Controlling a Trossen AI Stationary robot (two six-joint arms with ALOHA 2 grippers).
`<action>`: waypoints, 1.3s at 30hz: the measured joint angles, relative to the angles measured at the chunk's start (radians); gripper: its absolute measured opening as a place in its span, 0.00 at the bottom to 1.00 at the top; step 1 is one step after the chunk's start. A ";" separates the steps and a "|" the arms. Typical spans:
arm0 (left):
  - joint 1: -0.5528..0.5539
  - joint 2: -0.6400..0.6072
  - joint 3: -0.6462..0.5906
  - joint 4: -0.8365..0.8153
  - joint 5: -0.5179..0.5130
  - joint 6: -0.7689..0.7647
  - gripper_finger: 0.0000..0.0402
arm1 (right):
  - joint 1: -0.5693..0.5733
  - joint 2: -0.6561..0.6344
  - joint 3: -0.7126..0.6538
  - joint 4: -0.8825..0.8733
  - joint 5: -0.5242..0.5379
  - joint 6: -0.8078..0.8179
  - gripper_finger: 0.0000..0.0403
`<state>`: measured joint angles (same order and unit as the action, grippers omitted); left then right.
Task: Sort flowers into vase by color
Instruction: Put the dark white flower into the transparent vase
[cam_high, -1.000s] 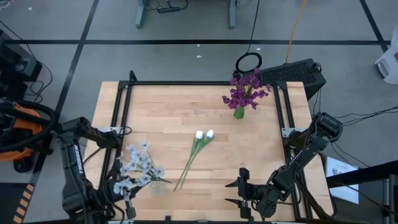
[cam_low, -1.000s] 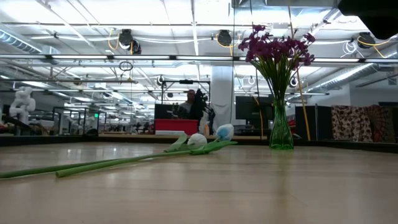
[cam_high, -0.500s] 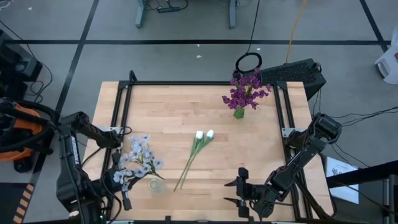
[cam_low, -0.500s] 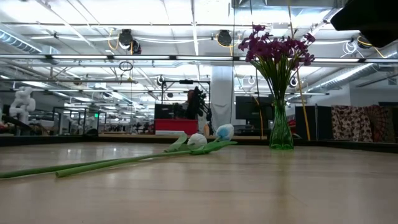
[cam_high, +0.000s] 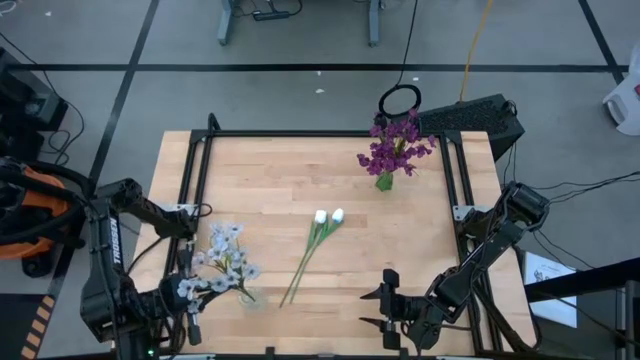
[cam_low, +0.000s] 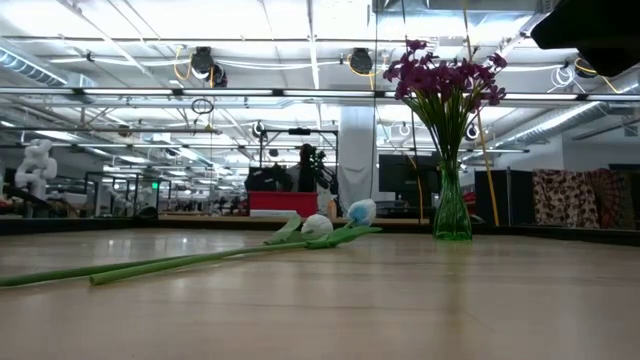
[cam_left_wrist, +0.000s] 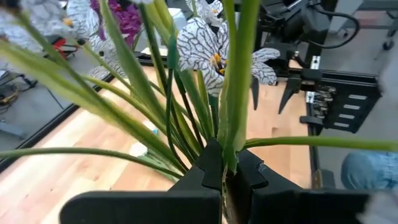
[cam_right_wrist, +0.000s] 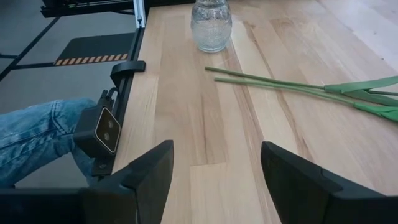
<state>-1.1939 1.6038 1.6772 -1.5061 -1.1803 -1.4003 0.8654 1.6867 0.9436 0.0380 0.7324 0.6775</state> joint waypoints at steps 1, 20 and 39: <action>-0.002 -0.001 0.000 0.000 0.000 0.000 0.01 | 0.000 0.000 0.000 0.000 -0.001 -0.001 0.58; 0.001 0.012 0.000 -0.050 0.035 -0.005 0.00 | 0.000 0.000 0.000 0.001 -0.002 0.000 0.58; 0.017 0.113 0.000 -0.047 0.079 0.011 0.03 | 0.000 0.000 0.000 0.002 -0.002 0.000 0.58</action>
<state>-1.1774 1.7172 1.6775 -1.5528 -1.1015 -1.3895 0.8658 1.6867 0.9436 0.0402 0.7307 0.6771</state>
